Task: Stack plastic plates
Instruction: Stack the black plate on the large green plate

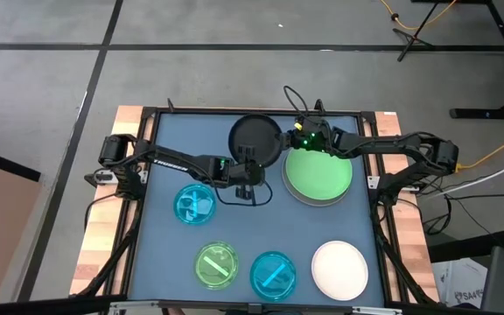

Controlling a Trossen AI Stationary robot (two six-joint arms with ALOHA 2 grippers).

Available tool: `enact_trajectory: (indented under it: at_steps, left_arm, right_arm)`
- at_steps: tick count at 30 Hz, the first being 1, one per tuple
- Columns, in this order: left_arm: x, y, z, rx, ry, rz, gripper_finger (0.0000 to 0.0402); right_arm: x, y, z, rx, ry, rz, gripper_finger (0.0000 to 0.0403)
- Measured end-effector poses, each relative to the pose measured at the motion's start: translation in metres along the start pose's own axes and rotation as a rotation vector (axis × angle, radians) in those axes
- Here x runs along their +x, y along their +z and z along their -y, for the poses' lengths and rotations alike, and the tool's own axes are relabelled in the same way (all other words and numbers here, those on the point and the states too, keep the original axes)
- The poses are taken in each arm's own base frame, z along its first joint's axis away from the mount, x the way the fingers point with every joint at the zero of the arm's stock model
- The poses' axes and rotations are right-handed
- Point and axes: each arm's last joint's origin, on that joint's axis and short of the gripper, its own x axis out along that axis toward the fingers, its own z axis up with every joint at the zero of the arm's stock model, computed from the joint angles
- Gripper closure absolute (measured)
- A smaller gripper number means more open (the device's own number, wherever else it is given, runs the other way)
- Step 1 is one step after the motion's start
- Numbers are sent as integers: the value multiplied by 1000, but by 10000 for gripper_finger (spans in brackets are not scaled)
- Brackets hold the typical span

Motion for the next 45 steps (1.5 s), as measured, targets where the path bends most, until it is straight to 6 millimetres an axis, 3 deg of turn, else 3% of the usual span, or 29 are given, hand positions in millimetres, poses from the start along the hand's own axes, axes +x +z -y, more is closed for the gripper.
enact_trajectory:
  at_steps: [8,25,34,45]
  left_arm:
    - [-5,4,8,9,-18,24,329]
    - [-29,18,42,70,-63,111,328]
    - [-39,22,55,96,-93,140,328]
    - [-39,21,55,1,-101,126,328]
  right_arm:
    - [0,3,3,-23,-8,8,401]
    - [-2,37,40,34,47,-36,403]
    - [-9,55,61,69,202,-149,403]
    - [-22,70,80,117,323,-237,403]
